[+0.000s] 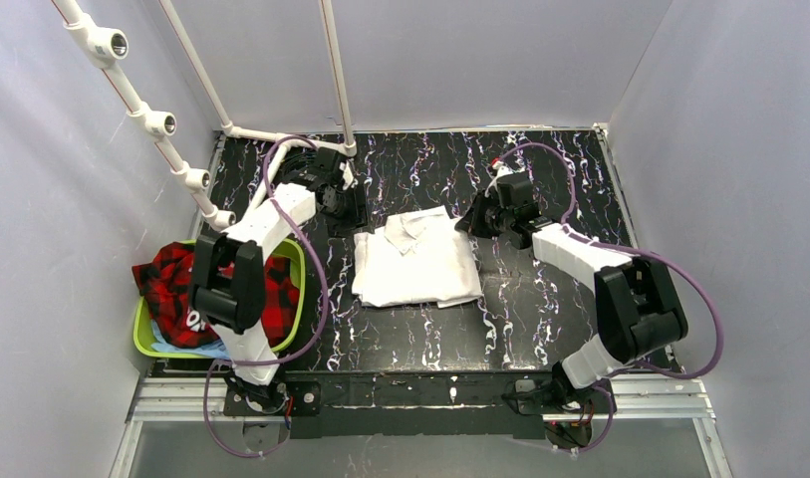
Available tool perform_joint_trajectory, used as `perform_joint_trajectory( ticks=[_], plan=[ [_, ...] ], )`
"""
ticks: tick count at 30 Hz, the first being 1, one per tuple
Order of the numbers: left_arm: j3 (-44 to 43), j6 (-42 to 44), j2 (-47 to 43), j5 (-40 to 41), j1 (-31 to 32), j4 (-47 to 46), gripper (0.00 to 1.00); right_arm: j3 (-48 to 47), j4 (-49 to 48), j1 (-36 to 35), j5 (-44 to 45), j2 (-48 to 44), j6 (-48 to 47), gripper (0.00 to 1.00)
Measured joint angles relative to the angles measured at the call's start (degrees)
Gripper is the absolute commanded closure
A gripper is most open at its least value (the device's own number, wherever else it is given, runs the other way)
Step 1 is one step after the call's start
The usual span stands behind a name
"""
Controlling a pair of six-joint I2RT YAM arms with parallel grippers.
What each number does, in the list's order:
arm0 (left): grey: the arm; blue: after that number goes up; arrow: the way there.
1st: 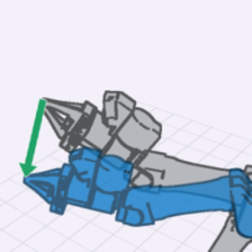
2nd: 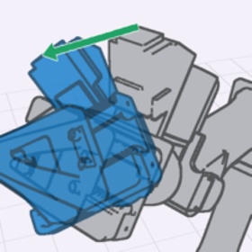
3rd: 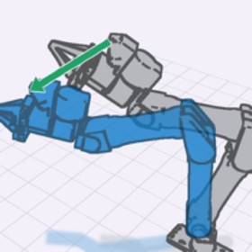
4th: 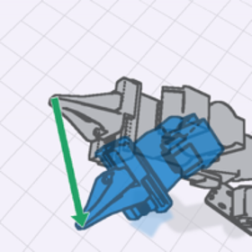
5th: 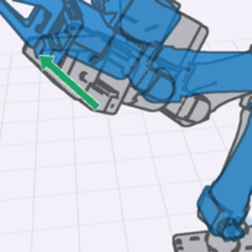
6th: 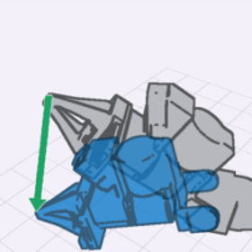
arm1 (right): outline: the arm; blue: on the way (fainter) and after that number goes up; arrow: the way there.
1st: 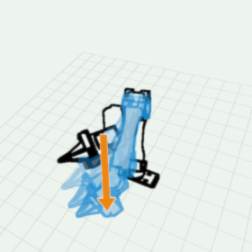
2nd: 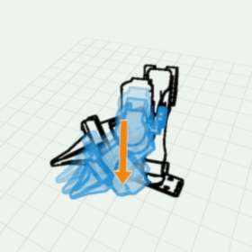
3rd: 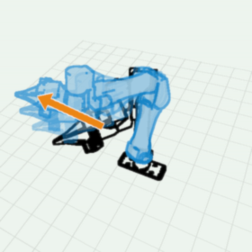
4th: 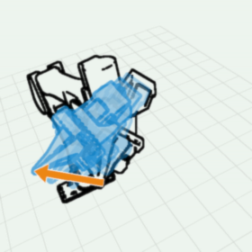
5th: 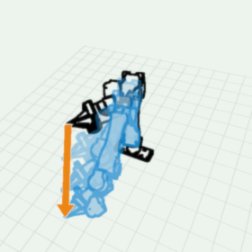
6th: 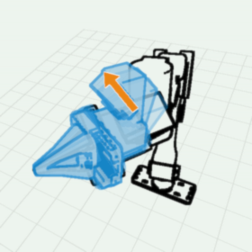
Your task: Set up the pet bed
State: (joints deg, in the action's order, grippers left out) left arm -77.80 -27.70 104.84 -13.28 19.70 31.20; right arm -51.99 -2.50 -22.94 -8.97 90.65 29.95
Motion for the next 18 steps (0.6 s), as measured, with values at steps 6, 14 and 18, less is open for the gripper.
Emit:
perform_joint_trajectory(
  ticks=[6, 14, 18],
  plan=[
    [-0.5, -3.0, 5.1, -2.2, 0.0, -1.5, 0.65, -0.4, 4.5, 0.0, 4.7, 2.6, 1.0, 0.62],
    [-3.6, -3.7, 5.4, -1.8, 0.0, -2.7, 0.6, -0.4, 5.6, 0.0, 5.6, 3.1, 1.4, 0.59],
    [-3.7, -3.8, 5.4, -1.6, 0.0, -2.7, 0.63, -0.5, 5.6, 0.0, 5.6, 3.6, 1.4, 0.59]
  ],
)
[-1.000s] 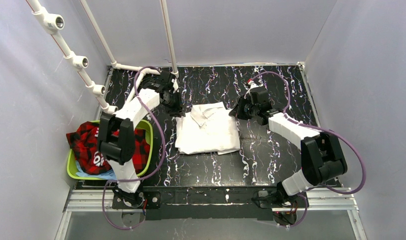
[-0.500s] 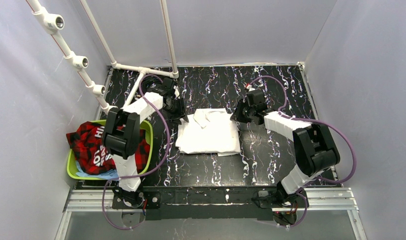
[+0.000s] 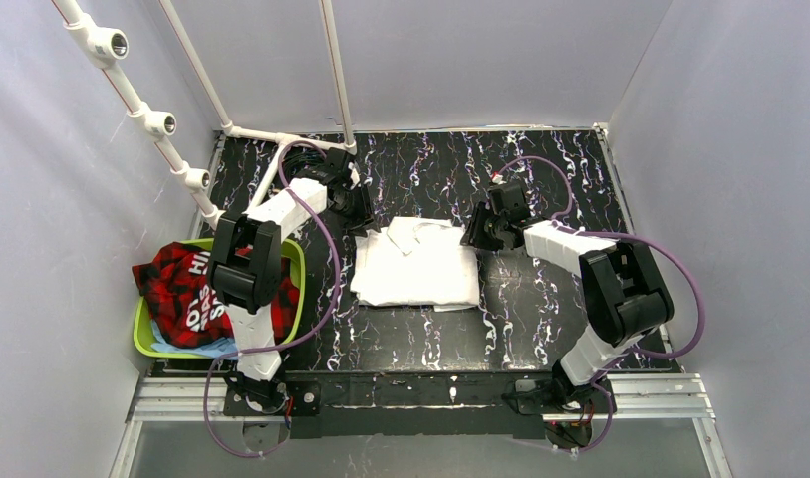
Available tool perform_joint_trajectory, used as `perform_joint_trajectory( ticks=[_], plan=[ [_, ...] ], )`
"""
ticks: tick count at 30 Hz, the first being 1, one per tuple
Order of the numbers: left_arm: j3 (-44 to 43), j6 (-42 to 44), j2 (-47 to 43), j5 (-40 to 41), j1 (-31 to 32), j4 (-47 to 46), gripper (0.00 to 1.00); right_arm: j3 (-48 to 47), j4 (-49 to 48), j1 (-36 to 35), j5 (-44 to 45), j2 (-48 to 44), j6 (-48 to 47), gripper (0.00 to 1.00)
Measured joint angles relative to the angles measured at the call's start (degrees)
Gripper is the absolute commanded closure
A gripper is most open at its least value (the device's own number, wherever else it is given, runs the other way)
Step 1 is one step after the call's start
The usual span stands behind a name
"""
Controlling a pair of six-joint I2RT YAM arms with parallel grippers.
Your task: Set up the pet bed
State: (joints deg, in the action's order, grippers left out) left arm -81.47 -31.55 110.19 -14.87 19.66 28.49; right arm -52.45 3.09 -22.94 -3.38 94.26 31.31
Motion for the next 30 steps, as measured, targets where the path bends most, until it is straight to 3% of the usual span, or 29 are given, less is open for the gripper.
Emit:
perform_joint_trajectory(
  ticks=[4, 9, 14, 17, 20, 23, 25, 30],
  plan=[
    [-0.9, -0.5, 0.7, 0.0, 0.0, 0.1, 0.68, -0.4, 0.1, 0.0, 0.0, 0.8, 0.0, 0.63],
    [-1.2, -1.4, 3.0, -0.8, 0.0, 0.0, 0.74, -0.4, 0.2, 0.0, -0.4, 1.1, -0.1, 0.76],
    [-1.5, -1.6, 5.0, -1.3, 0.0, 0.7, 0.64, -0.4, -0.2, 0.0, -1.2, 1.1, -0.2, 0.77],
    [-1.5, -1.4, 5.2, -1.0, 0.0, 1.4, 0.64, -0.4, -0.2, 0.0, -1.4, 1.1, -0.2, 0.78],
    [-1.8, -1.3, 5.2, -1.0, 0.0, 1.8, 0.73, -0.4, -0.2, 0.0, -1.5, 1.1, -0.2, 0.84],
    [-2.1, -1.2, 5.2, -1.0, 0.0, 1.8, 0.98, -0.4, -0.3, 0.0, -1.6, 1.1, -0.2, 0.92],
    [-2.2, -1.3, 5.2, -1.2, 0.0, 1.8, 1.0, -0.4, -0.3, 0.0, -1.6, 1.0, -0.3, 0.99],
    [-2.3, -1.0, 5.1, -2.0, 0.0, 1.8, 1.0, -0.2, -0.3, 0.0, -1.7, -0.4, -0.2, 0.99]
  ],
)
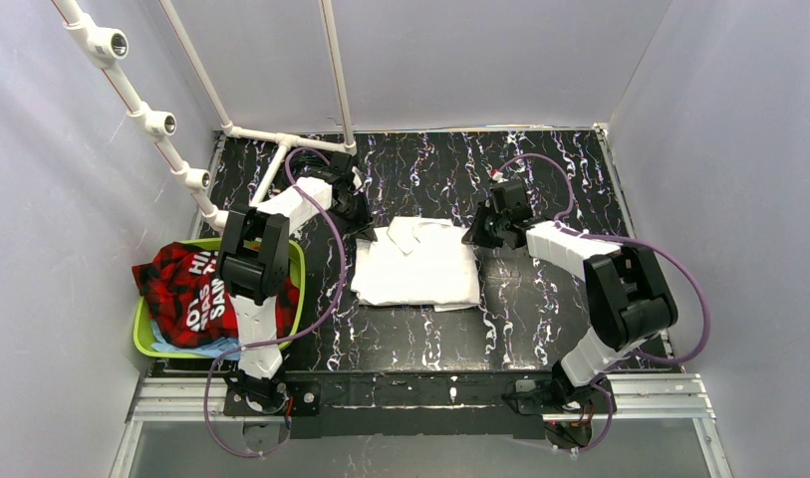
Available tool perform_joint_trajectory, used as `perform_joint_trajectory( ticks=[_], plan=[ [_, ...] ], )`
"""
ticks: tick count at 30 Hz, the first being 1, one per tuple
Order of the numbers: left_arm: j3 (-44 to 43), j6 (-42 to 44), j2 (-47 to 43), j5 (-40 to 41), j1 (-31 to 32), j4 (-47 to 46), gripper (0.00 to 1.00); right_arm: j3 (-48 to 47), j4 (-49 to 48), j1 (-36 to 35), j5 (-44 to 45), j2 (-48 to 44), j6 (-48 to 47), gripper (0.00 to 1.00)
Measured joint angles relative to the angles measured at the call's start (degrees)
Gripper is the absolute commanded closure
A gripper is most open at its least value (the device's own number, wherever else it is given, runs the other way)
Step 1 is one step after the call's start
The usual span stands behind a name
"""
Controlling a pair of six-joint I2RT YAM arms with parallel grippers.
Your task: Set up the pet bed
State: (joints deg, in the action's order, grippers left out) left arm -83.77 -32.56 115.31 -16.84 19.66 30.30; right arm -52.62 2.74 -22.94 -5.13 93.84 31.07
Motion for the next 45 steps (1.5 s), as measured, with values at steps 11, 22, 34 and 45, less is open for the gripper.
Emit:
perform_joint_trajectory(
  ticks=[11, 22, 34, 45],
  plan=[
    [5.4, 1.4, -19.1, 4.2, 0.0, 2.0, 1.0, 3.6, -7.1, 0.0, -4.5, -11.2, -0.1, 0.99],
    [4.5, 2.5, -10.4, 14.4, -2.4, 1.1, 1.0, -8.0, -8.4, -0.4, -4.6, 7.3, 0.1, 0.52],
    [-3.4, 6.4, -2.2, 19.3, -5.6, 1.8, 0.11, -13.5, 2.6, -0.1, -2.5, 9.0, -0.2, 0.2],
    [8.5, 2.6, -12.5, 14.1, -5.6, 1.8, 0.52, -11.8, 4.4, -0.7, -13.0, 11.0, -0.8, 0.32]
  ],
)
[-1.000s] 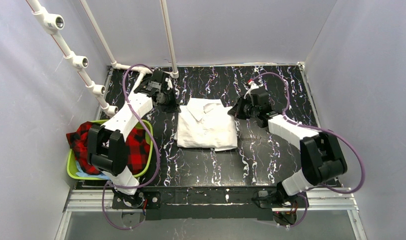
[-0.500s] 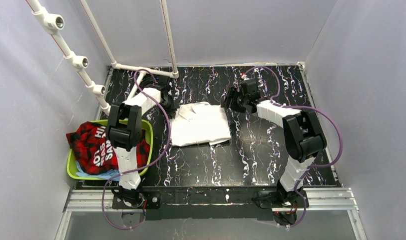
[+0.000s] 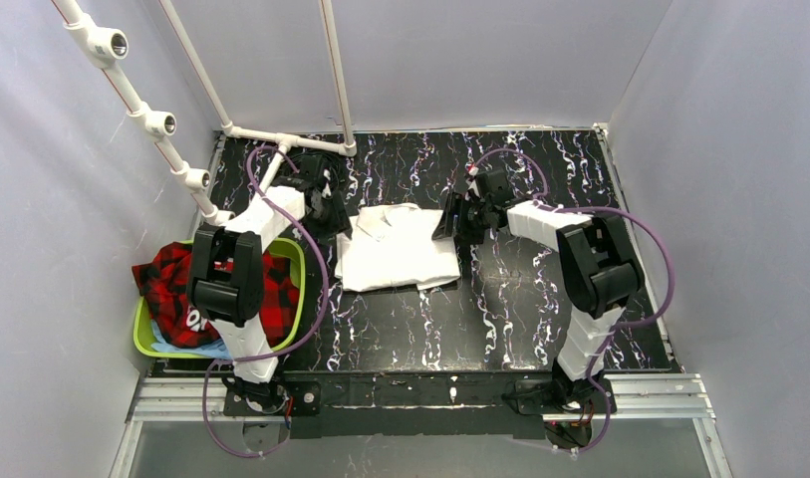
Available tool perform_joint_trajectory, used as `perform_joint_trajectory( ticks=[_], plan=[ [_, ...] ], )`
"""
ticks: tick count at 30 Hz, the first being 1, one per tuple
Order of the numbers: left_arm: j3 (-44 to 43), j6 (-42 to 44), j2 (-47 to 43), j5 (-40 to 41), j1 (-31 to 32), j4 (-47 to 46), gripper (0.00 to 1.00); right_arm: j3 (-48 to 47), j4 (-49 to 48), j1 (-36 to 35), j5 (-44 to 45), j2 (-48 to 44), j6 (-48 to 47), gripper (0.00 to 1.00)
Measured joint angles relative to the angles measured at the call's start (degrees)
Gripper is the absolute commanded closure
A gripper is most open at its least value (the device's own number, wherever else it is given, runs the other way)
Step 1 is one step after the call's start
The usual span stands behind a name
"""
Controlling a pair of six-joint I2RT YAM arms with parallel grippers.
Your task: Set up the pet bed
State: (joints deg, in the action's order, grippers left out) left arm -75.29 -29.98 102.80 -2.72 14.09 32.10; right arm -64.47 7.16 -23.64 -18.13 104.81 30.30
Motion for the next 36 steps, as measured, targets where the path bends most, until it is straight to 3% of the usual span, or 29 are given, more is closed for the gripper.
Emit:
perform_joint_trajectory(
  ticks=[4, 6, 8, 10, 11, 12, 15, 20, 24, 25, 27, 28, 32, 36],
  plan=[
    [5.1, -2.1, 0.1, -2.4, 0.0, 0.1, 0.72, -0.7, -1.2, -0.9, -2.7, 3.6, 1.8, 0.44],
    [6.2, -2.7, 0.4, -2.2, 0.0, -0.1, 0.85, -0.8, -1.9, -1.4, -3.0, 4.2, 2.6, 0.57],
    [6.7, -3.0, 1.2, -2.0, 0.0, -0.8, 0.93, -0.8, -2.6, -1.7, -3.0, 4.9, 3.5, 0.79],
    [6.7, -3.0, 2.2, -2.2, 0.0, -1.3, 0.81, -0.8, -2.6, -1.9, -2.8, 5.4, 4.1, 0.98],
    [6.7, -2.8, 2.6, -2.5, 0.0, -1.7, 0.64, -0.8, -2.6, -2.0, -2.6, 5.6, 4.7, 0.99],
    [6.7, -2.5, 2.8, -2.8, 0.0, -1.8, 0.4, -0.8, -2.3, -2.1, -2.0, 5.6, 4.9, 0.99],
    [6.4, -2.1, 1.9, -4.3, 0.0, -1.3, 0.03, -0.8, -0.8, -2.3, 0.4, 5.3, 5.2, 0.99],
    [2.5, -2.1, -1.4, -7.2, 0.0, 5.5, 0.02, -0.8, 6.1, -2.0, 8.7, 1.9, 1.6, 0.99],
    [2.2, -2.2, -9.7, -10.4, 0.0, 9.7, 0.02, -0.8, 13.9, 1.0, 17.0, -1.0, -5.1, 0.99],
    [2.1, -2.1, -11.5, -11.0, 0.0, 10.4, 0.02, -0.8, 15.7, 2.4, 19.4, -1.6, -6.7, 0.92],
    [2.1, -2.2, -15.8, -12.5, 0.0, 12.0, 0.02, -0.7, 19.5, 6.2, 25.6, -3.1, -9.7, 0.36],
    [2.1, -2.2, -17.1, -13.2, 0.0, 12.4, 0.02, -0.7, 20.9, 8.0, 28.5, -3.8, -10.1, 0.22],
    [2.1, -1.6, -21.0, -17.1, 0.0, 13.2, 0.02, -1.0, 26.8, 15.2, 41.6, -8.0, -12.6, 0.09],
    [2.1, -0.3, -21.7, -22.2, 0.0, 13.2, 0.02, -5.4, 30.5, 13.9, 45.0, -11.3, -12.1, 0.07]
  ],
)
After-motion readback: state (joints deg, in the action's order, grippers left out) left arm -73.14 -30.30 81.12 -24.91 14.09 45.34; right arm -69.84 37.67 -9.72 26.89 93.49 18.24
